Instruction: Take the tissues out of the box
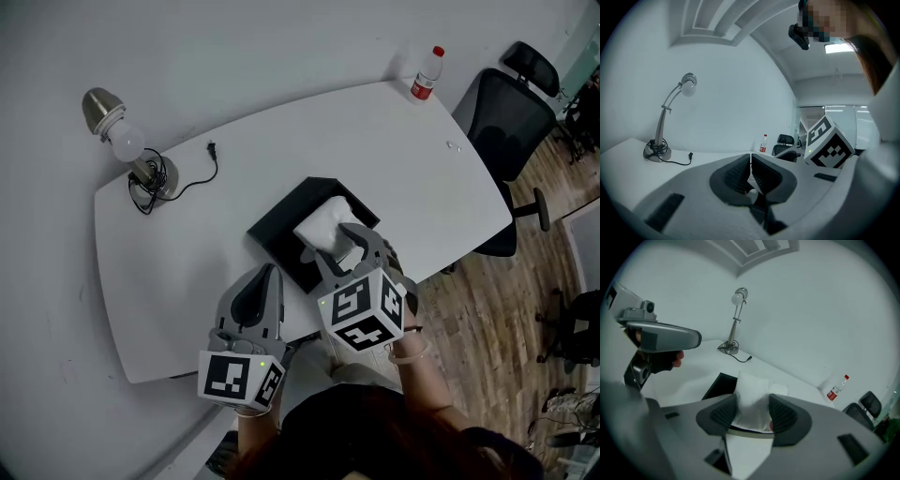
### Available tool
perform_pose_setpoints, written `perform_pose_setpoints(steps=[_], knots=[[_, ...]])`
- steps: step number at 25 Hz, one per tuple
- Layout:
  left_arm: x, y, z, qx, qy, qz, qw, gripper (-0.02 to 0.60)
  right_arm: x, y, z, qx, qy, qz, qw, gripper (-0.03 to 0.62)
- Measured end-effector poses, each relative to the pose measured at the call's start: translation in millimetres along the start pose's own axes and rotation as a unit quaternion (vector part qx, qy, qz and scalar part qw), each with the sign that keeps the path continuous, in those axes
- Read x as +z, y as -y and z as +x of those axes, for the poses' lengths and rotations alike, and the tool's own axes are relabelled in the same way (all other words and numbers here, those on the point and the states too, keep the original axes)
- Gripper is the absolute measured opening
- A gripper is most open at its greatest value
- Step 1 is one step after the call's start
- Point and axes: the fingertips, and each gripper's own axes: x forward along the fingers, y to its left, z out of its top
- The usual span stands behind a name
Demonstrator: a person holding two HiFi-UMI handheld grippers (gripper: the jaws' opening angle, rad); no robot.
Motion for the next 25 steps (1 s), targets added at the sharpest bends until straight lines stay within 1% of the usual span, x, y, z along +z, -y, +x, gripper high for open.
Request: perform_pose_setpoints(steps=[5,17,25], knots=[[7,14,-13,0.007,0.005,0.013,0.9999,0.026,4,6,-20,-0.015,0.034,-0.001,0.999,0.227],[19,51,-37,0.009,0.020,0.042,0.9989,0.026,1,2,-63,-0.018,0.080,0.010,0.997,0.225],[20,81,-59,0.009,0.028,0.059,0.9978,0.026,-5,-4,-97,-0.024,0.116,0.007,0.993,0.224]])
